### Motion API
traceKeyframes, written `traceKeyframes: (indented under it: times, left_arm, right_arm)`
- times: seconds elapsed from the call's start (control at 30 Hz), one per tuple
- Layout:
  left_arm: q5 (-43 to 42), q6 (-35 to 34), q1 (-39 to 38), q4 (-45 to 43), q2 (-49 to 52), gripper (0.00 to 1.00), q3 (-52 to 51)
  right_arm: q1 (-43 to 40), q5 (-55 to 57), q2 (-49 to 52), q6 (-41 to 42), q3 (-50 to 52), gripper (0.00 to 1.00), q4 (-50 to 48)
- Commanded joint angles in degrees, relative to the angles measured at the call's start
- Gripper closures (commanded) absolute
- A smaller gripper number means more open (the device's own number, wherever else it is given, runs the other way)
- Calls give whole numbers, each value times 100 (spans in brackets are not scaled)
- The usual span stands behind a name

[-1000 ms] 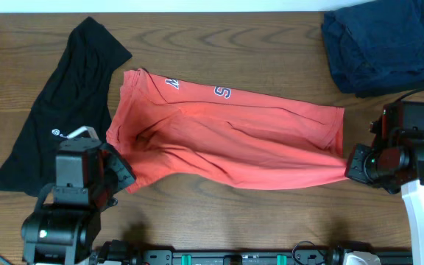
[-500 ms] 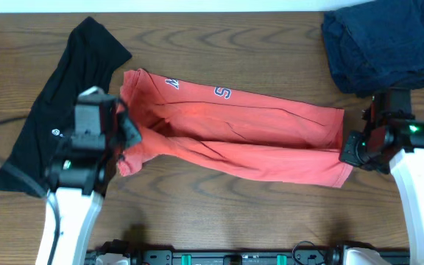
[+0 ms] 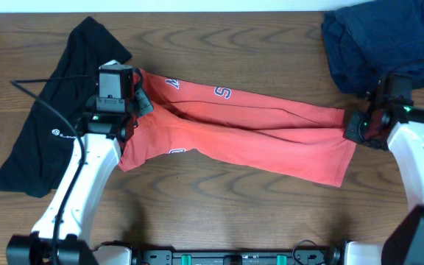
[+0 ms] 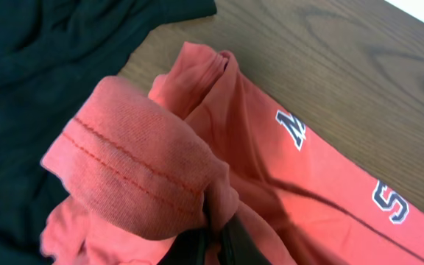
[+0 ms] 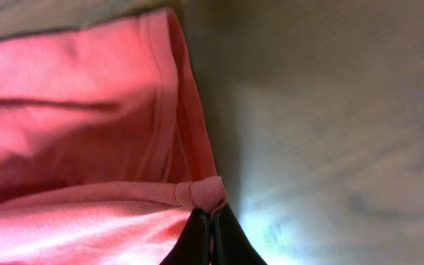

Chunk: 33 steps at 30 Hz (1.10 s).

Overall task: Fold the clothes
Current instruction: 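Lower the folded edge and open both grippers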

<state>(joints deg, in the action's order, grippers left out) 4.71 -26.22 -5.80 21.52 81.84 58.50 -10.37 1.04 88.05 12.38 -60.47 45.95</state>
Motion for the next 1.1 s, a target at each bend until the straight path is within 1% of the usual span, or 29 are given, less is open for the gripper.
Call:
traceKeyframes:
  times: [0.0,0.2,0.5,0.77,0.83,0.9,0.97,1.0,1.03,1.07]
  left_arm:
    - [90,116,-2,-227,229,94,66]
    - [90,114,-2,-570,603,94,66]
    - [90,114,-2,-925,1123,94,66]
    - [90,111,-7,-1099,1366,94,66]
    - [90,114,-7,-1113,1366,92,66]
    - [90,116,-7,-1130,1366,83,66]
    - [87,114,-7,-1158,1364,60,66]
    - [44,116,-7,-1163,1362,47,66]
    - [-24,116,-7,-1165,1362,34,66]
    - [-87,144,-7,-1161,1362,18,66]
  right_arm:
    - [-52,-22,348,-210,17,99,-254]
    - [-50,-393,815,-227,17,99,-1003]
    - [-48,-452,1185,-313,17,99,-1891]
    - [-48,-560,1537,-304,17,99,-2234]
    - [-50,-595,1550,-306,17,78,-2236]
    - [-48,-608,1545,-306,13,67,-2238]
    - [-50,-721,1545,-306,-15,53,-2208]
    - [-48,-815,1541,-306,-44,50,-2151]
    - [-50,-933,1523,-306,-72,45,-2094]
    - [-50,-1121,1482,-306,-107,39,-2017]
